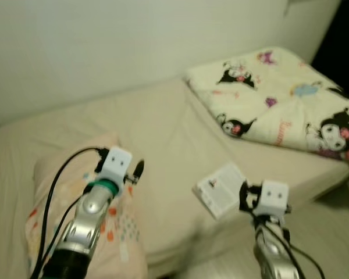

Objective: Clean up the room

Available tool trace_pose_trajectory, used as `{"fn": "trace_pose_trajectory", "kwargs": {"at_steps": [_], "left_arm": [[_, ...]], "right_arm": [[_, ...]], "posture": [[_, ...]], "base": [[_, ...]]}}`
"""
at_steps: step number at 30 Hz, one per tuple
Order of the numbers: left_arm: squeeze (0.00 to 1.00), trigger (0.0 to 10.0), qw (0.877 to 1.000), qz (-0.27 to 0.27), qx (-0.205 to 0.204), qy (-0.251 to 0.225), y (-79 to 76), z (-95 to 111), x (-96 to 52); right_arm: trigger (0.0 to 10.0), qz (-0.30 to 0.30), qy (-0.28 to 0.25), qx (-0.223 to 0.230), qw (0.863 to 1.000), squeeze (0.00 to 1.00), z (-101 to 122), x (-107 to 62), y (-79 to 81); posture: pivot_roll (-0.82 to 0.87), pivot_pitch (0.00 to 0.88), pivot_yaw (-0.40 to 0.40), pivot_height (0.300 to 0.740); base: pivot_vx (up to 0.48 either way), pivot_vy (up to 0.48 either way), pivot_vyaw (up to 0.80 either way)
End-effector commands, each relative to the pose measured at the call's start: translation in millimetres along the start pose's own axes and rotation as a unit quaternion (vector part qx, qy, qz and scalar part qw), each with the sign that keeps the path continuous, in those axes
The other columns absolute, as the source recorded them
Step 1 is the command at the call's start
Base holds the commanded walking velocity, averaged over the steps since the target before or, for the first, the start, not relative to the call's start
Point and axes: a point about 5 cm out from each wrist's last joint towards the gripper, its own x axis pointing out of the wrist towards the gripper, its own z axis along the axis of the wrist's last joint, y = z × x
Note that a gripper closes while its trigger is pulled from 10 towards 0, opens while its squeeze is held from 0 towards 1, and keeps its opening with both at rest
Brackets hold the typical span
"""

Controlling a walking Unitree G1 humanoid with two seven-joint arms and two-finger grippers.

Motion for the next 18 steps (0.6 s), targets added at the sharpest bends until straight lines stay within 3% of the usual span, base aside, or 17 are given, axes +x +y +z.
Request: {"fn": "trace_pose_trajectory", "kwargs": {"at_steps": [1, 5, 7, 12, 14, 18], "left_arm": [[0.00, 10.0, 1.000, -0.009, -0.008, 0.011, -7.0, -8, 0.7], [0.00, 10.0, 1.000, -0.018, -0.021, 0.008, -17.1, -10, 1.7], [0.00, 10.0, 0.999, -0.019, -0.025, 0.006, -18.6, -9, 1.7], [0.00, 10.0, 0.999, -0.015, -0.028, 0.014, -21.1, -14, -2.0], [0.00, 10.0, 1.000, -0.011, -0.019, 0.022, -19.3, -21, -9.2], [0.00, 10.0, 1.000, -0.001, -0.014, 0.020, -14.3, -24, -14.6]], "right_arm": [[10.0, -0.029, 0.017, -0.018, 0.999, 0.00, -4, -12.0, -19.1], [10.0, -0.062, 0.017, -0.030, 0.997, 0.00, 3, -26.4, -40.2], [10.0, -0.064, 0.017, -0.029, 0.997, 0.00, 4, -27.2, -40.8], [10.0, -0.048, 0.022, -0.024, 0.998, 0.00, -2, -22.1, -33.8], [10.0, -0.033, 0.038, -0.014, 0.999, 0.00, -11, -13.1, -25.0], [10.0, -0.027, 0.046, -0.007, 0.999, 0.00, -12, -6.6, -19.3]], "posture": [[-0.05, 0.000, 0.149, 0.740], [-0.08, 0.000, 0.115, 0.740], [-0.08, 0.000, 0.112, 0.740], [-0.04, 0.003, 0.122, 0.740], [0.02, 0.012, 0.075, 0.740], [0.04, 0.011, 0.060, 0.740]], "base": [[0.000, 0.000, 0.80], [0.000, 0.000, 0.80], [0.000, 0.000, 0.80], [0.000, 0.000, 0.80], [0.000, 0.000, 0.80], [0.000, 0.000, 0.80]]}}
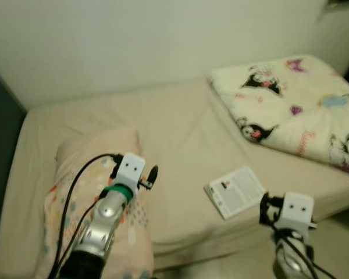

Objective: Clean up the room

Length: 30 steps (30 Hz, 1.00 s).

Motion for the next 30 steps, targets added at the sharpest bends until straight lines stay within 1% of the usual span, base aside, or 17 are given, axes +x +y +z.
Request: {"fn": "trace_pose_trajectory", "kwargs": {"at_steps": [1, 2, 3, 4, 5, 6, 10, 11, 15, 19, 30], "left_arm": [[0.00, 10.0, 1.000, 0.001, -0.004, 0.003, -2.3, -3, -2.6], [0.00, 10.0, 1.000, 0.014, -0.009, 0.000, 2.8, -4, -5.9], [0.00, 10.0, 1.000, 0.014, -0.009, 0.000, 2.8, -4, -5.9], [0.00, 10.0, 0.999, 0.026, -0.022, -0.002, 7.1, -4, -8.8], [0.00, 10.0, 0.999, 0.033, -0.020, 0.000, 10.4, -5, -11.0], [0.00, 10.0, 0.999, 0.036, -0.018, 0.001, 13.1, -4, -12.2], [0.00, 10.0, 0.999, 0.038, -0.014, 0.001, 15.5, -2, -13.3], [0.00, 10.0, 0.999, 0.038, -0.014, 0.001, 15.5, -2, -13.3], [0.00, 10.0, 0.999, 0.035, -0.009, 0.008, 14.5, -3, -13.8], [0.00, 10.0, 0.999, 0.031, -0.010, 0.015, 11.3, -5, -15.0], [0.00, 10.0, 0.999, 0.031, -0.010, 0.022, 10.5, -6, -15.6]], "right_arm": [[10.0, -0.002, 0.027, 0.002, 1.000, 0.00, -13, -4.0, -2.1], [10.0, 0.007, 0.028, 0.007, 1.000, 0.00, -11, -1.3, 3.3], [10.0, 0.007, 0.028, 0.007, 1.000, 0.00, -11, -1.3, 3.3], [10.0, 0.024, 0.030, 0.005, 0.999, 0.00, -8, 0.4, 10.0], [10.0, 0.037, 0.032, 0.018, 0.999, 0.00, -6, 1.4, 16.1], [10.0, 0.050, 0.036, 0.019, 0.998, 0.00, -6, 2.7, 21.8], [10.0, 0.061, 0.038, 0.021, 0.997, 0.00, -6, 4.8, 28.0], [10.0, 0.061, 0.038, 0.021, 0.997, 0.00, -6, 4.8, 28.0], [10.0, 0.062, 0.035, 0.024, 0.997, 0.00, -7, 4.7, 30.1], [10.0, 0.060, 0.038, 0.026, 0.997, 0.00, -9, 2.7, 28.3], [10.0, 0.059, 0.041, 0.029, 0.997, 0.00, -12, -0.1, 26.6]], "posture": [[0.04, 0.011, 0.060, 0.740], [0.04, 0.013, 0.052, 0.740], [0.04, 0.013, 0.052, 0.740], [0.06, 0.009, 0.043, 0.740], [0.07, 0.010, 0.037, 0.740], [0.07, 0.010, 0.034, 0.740], [0.08, 0.004, 0.029, 0.740], [0.08, 0.004, 0.029, 0.740], [0.08, 0.003, 0.032, 0.740], [0.08, 0.002, 0.034, 0.740], [0.07, 0.000, 0.040, 0.740]], "base": [[0.000, 0.000, 0.80], [0.000, 0.000, 0.80], [0.000, 0.000, 0.80], [0.000, 0.000, 0.80], [0.000, 0.000, 0.00], [0.000, 0.000, 0.00], [0.000, 0.000, 0.00], [0.000, 0.000, 0.00], [0.000, -0.371, 0.00], [0.000, -0.382, 0.00], [0.000, -0.375, 0.00]]}}
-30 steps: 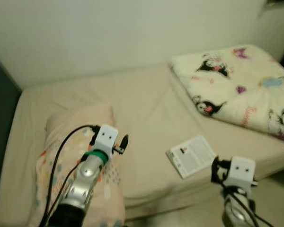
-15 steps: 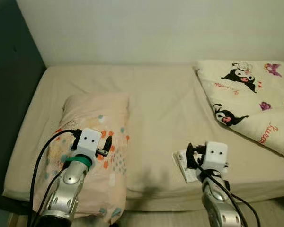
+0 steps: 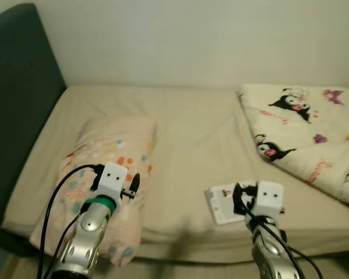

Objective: Clean up the room

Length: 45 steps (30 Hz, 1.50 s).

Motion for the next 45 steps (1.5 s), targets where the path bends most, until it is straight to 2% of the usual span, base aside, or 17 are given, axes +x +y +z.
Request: {"fn": "trace_pose_trajectory", "kwargs": {"at_steps": [1, 14, 18, 26, 37, 45], "left_arm": [[0.00, 10.0, 1.000, -0.005, -0.002, 0.012, -3.0, -4.6, -1.7], [0.00, 10.0, 1.000, 0.002, -0.004, 0.016, -0.3, -5.9, -4.7], [0.00, 10.0, 0.998, 0.003, -0.056, 0.014, 0.7, -3.0, -4.6], [0.00, 10.0, 0.999, 0.015, -0.044, 0.025, 3.3, -6.6, -5.5], [0.00, 10.0, 0.999, 0.012, -0.034, 0.019, 5.7, -3.5, -2.6], [0.00, 10.0, 0.999, 0.009, -0.039, 0.013, 6.3, -0.5, -2.0]], "right_arm": [[10.0, -0.002, 0.007, 0.001, 1.000, 0.00, -4.4, -2.3, -0.3], [10.0, 0.003, 0.007, -0.001, 1.000, 0.00, -4.4, -2.7, 0.5], [10.0, 0.004, 0.006, -0.001, 1.000, 0.00, -3.7, -2.1, 1.0], [10.0, 0.005, 0.005, 0.000, 1.000, 0.00, -3.3, -1.5, 1.3], [10.0, 0.005, 0.006, 0.005, 1.000, 0.00, -2.9, -0.8, 3.0], [10.0, 0.000, 0.011, -0.020, 1.000, 0.00, -4.2, -0.6, 1.9]], "posture": [[0.07, 0.000, 0.040, 0.740], [0.07, 0.000, 0.032, 0.740], [0.07, 0.000, 0.030, 0.740], [0.07, 0.000, 0.031, 0.740], [0.07, 0.000, 0.036, 0.740], [0.07, 0.000, 0.036, 0.740]], "base": [[0.000, -0.364, 0.00], [0.000, -0.354, 0.00], [0.000, 0.220, 0.00], [0.000, 0.396, 0.00], [0.000, 0.000, 0.00], [0.000, 0.000, 0.00]]}}
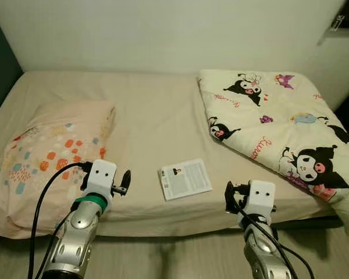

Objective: Clean up the room

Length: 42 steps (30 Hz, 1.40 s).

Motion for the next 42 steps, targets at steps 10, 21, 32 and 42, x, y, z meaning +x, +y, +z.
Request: {"fn": "trace_pose_trajectory", "kwargs": {"at_steps": [10, 21, 32, 42], "left_arm": [[0.00, 10.0, 1.000, -0.014, -0.011, 0.007, -3.6, -3.2, -1.9], [0.00, 10.0, 1.000, -0.017, -0.012, 0.008, -3.6, -3.4, -2.3], [0.00, 10.0, 1.000, -0.018, -0.014, 0.009, -3.4, -3.5, -3.0], [0.00, 10.0, 1.000, -0.022, -0.007, 0.013, -3.1, -3.9, -3.1]], "right_arm": [[10.0, -0.023, 0.016, 0.008, 1.000, 0.00, -6.4, -0.8, -5.2], [10.0, -0.020, 0.018, 0.010, 1.000, 0.00, -6.5, -1.5, -2.3], [10.0, -0.023, 0.024, 0.018, 0.999, 0.00, -8.5, -1.3, -2.8], [10.0, -0.024, 0.026, 0.019, 0.999, 0.00, -10.0, -2.1, -2.9]], "posture": [[0.08, 0.000, 0.036, 0.740], [0.08, 0.000, 0.033, 0.740], [0.08, 0.001, 0.031, 0.740], [0.08, 0.001, 0.031, 0.740]], "base": [[0.298, 0.000, 0.40], [0.312, 0.000, 0.00], [0.312, 0.000, 0.00], [0.146, 0.000, 0.00]]}}
